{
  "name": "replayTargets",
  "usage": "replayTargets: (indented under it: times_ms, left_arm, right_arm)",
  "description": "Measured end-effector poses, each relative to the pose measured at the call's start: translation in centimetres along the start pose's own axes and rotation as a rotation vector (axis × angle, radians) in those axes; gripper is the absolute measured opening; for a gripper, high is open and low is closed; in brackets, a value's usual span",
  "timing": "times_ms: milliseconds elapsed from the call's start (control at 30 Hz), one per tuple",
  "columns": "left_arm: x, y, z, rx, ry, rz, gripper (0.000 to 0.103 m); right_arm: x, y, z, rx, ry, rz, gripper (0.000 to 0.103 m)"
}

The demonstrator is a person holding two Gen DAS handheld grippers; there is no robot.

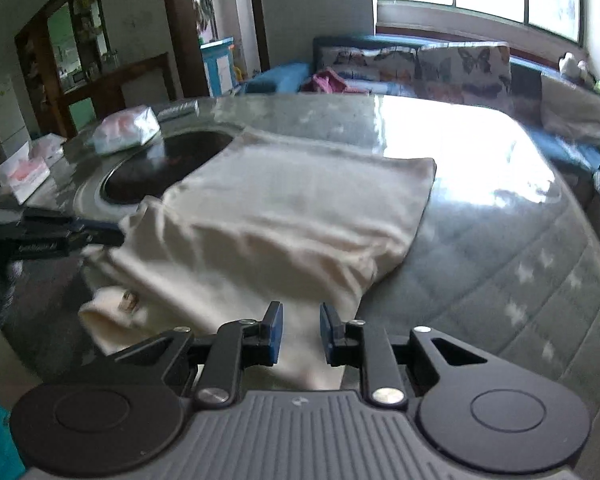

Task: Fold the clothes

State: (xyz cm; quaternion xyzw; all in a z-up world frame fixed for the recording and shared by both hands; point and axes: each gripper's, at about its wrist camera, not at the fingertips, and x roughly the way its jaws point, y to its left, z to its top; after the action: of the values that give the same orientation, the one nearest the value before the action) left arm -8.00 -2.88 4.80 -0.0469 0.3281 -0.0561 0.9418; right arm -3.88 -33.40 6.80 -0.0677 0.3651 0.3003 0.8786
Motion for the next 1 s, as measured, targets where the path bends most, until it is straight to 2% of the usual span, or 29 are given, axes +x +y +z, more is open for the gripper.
replayTargets:
  times_ms: [133,333,467,733,1000]
  left_arm:
    - [-0.3,-0.1,0.9,-0.005,-0.014,0.001,0.008]
    - [1.7,-1.7,1.9,0.006,-0.013,-0.074,0.009]
    - [3.6,-1.7,1.8,0.009,0.012,-0.04,0.009]
    - [2.7,-0.1,1.5,-0.024,0.005,0.006,0.01]
    - [4.0,-2.7,2.2,0.017,-0.004,-0.1,0.01]
  right_arm:
    - [1.5,-0.5,1.3,-0.006,-0.036,-0.019,0.02]
    - [3.3,-0.9,1.7,0.012,-0.044,-0.026,0.02]
    - [3.3,-0.8,1.9,0.017,-0.052,-0.029,0.02]
    - [3.3,-0.6,2.3,0.025,-0.069,-0.035,0.02]
    - [5.8,3.4,3.2,-0.075,-0.065,0.059,0.02]
